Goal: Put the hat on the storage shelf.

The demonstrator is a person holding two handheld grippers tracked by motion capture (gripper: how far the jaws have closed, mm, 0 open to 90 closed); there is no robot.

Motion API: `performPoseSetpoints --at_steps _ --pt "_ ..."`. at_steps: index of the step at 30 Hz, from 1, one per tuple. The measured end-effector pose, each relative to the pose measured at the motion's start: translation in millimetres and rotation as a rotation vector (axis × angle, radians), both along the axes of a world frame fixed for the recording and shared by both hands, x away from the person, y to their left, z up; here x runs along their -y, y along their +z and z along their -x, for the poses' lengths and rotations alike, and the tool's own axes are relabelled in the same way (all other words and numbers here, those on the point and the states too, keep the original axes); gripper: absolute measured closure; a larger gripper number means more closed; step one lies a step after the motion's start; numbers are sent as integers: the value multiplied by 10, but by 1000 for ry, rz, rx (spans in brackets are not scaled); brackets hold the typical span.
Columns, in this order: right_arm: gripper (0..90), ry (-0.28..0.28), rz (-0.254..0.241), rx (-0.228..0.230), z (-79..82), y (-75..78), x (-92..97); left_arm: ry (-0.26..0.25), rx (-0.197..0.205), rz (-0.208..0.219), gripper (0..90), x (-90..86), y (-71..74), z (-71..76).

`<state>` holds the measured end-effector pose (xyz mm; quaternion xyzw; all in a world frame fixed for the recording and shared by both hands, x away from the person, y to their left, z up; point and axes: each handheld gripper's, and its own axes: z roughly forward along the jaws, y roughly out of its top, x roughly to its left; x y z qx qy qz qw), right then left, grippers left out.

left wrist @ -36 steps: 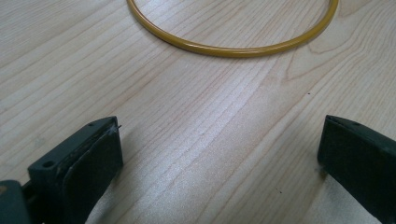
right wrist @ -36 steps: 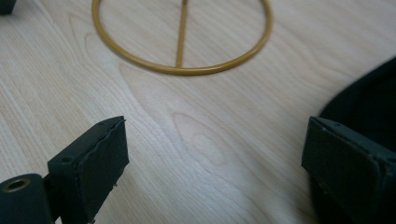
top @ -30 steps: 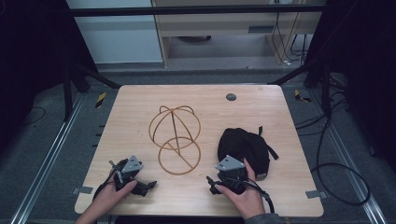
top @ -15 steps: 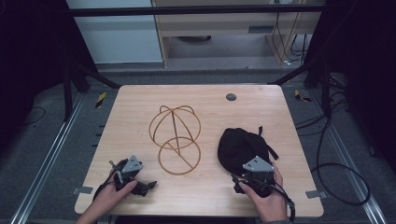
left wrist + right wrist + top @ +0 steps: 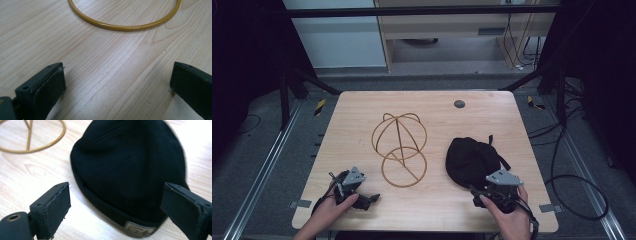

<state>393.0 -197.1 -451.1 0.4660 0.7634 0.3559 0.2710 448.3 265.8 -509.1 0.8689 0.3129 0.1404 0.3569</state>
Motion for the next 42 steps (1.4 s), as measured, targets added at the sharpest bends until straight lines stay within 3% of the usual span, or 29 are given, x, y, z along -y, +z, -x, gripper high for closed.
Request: performPoseSetpoints --at_steps 7,8,11,12,15,20,31,42 --pt "125 -29 -24 -17 -69 92 179 0 0 2 0 2 -1 0" --pt "138 -32 2 -36 -130 132 203 1 0 4 0 3 -2 1" --pt "153 -30 7 -62 -193 173 217 1 -1 3 0 2 -1 1" --pt "164 -23 26 -101 -275 227 216 2 -1 3 0 2 -1 1" --pt "178 2 52 -115 -356 288 202 1 -1 2 0 2 0 1" --pt "190 40 110 -175 -599 457 144 1 -1 2 0 2 0 1" --pt "191 139 186 -284 -921 668 -65 2 -1 1 0 2 0 2" --pt "193 193 234 -335 -1175 742 -268 3 -2 2 0 2 0 3"
